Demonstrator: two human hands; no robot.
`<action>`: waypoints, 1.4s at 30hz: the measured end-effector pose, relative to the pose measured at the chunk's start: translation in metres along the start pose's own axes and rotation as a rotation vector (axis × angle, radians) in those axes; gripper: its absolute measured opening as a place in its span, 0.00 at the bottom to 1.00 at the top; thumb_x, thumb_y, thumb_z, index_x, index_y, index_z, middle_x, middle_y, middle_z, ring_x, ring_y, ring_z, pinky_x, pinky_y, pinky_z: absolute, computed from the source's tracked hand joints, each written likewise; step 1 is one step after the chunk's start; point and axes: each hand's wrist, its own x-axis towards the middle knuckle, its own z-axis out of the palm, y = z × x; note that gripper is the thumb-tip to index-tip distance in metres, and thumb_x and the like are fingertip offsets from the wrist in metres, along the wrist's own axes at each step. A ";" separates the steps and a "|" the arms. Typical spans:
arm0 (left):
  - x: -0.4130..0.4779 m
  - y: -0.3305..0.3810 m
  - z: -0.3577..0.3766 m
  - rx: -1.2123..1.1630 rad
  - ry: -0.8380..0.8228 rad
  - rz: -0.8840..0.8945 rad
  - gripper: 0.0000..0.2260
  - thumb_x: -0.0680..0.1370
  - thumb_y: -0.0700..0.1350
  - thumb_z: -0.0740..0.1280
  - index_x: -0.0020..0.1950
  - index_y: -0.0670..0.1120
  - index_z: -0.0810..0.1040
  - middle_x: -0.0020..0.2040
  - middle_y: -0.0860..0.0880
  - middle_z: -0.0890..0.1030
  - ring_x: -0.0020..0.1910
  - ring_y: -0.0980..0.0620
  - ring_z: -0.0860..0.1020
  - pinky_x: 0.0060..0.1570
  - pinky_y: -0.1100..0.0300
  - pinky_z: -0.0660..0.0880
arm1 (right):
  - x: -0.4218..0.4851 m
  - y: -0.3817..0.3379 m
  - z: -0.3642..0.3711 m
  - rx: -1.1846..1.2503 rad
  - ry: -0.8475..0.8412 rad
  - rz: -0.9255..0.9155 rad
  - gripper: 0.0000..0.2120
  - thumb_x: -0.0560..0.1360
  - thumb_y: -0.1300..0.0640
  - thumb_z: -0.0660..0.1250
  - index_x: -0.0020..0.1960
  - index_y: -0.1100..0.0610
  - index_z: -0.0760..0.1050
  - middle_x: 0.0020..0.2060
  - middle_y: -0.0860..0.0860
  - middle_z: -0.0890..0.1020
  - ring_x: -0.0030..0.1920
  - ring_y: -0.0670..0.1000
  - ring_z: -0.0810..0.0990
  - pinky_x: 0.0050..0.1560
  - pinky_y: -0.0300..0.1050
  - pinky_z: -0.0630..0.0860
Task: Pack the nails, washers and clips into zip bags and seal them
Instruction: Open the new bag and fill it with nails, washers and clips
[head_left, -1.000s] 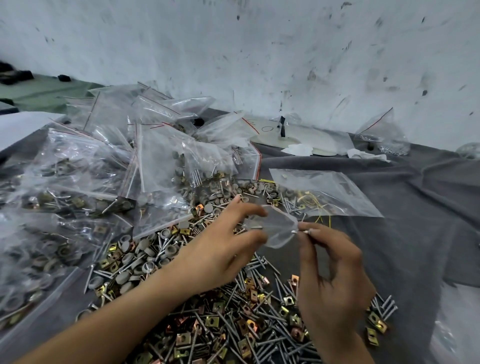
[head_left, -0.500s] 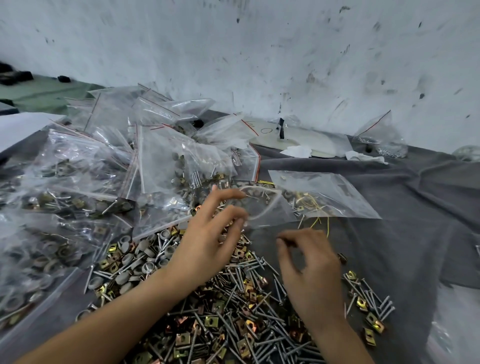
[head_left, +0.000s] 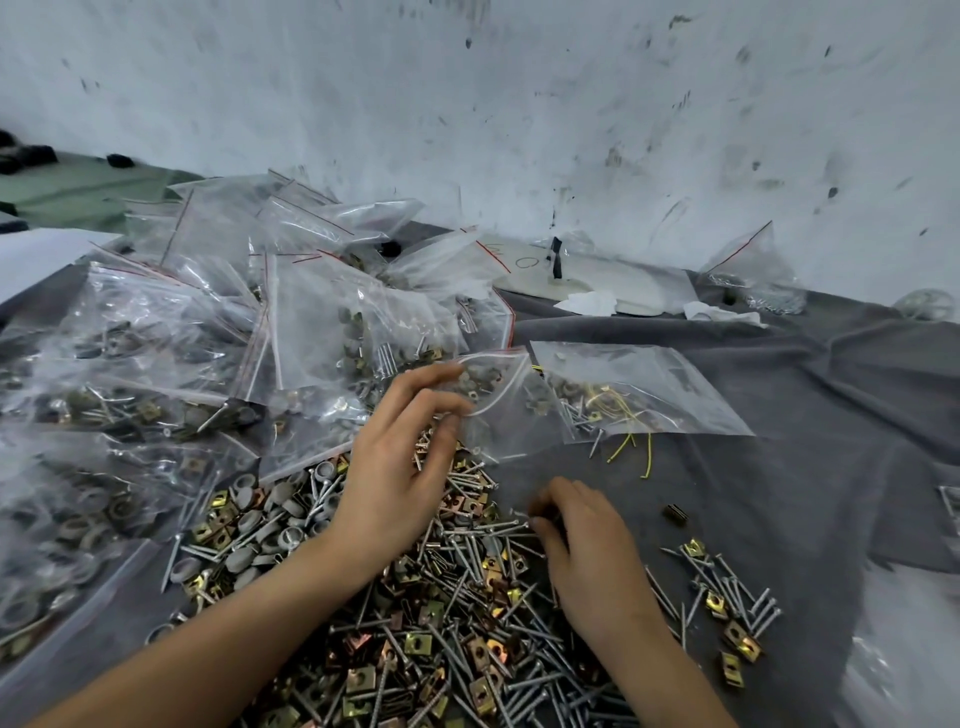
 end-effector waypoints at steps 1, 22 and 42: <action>0.000 0.000 0.000 -0.002 0.006 -0.012 0.05 0.78 0.38 0.63 0.50 0.43 0.78 0.62 0.49 0.76 0.64 0.59 0.72 0.62 0.71 0.65 | -0.001 -0.001 -0.002 0.027 0.050 -0.014 0.05 0.78 0.59 0.64 0.46 0.51 0.70 0.43 0.43 0.72 0.48 0.47 0.72 0.47 0.37 0.68; -0.004 0.011 0.000 0.020 -0.333 0.392 0.05 0.79 0.42 0.63 0.53 0.45 0.75 0.65 0.40 0.73 0.66 0.47 0.72 0.70 0.55 0.65 | -0.009 -0.017 -0.020 0.218 0.792 -0.374 0.11 0.78 0.58 0.62 0.60 0.57 0.74 0.55 0.55 0.73 0.54 0.42 0.73 0.55 0.33 0.71; -0.004 0.011 0.000 0.014 -0.292 0.399 0.10 0.80 0.42 0.62 0.47 0.39 0.81 0.65 0.43 0.72 0.65 0.49 0.72 0.63 0.60 0.70 | 0.003 0.010 -0.008 -0.031 -0.117 0.164 0.09 0.76 0.55 0.64 0.56 0.53 0.73 0.54 0.47 0.73 0.58 0.48 0.68 0.60 0.42 0.67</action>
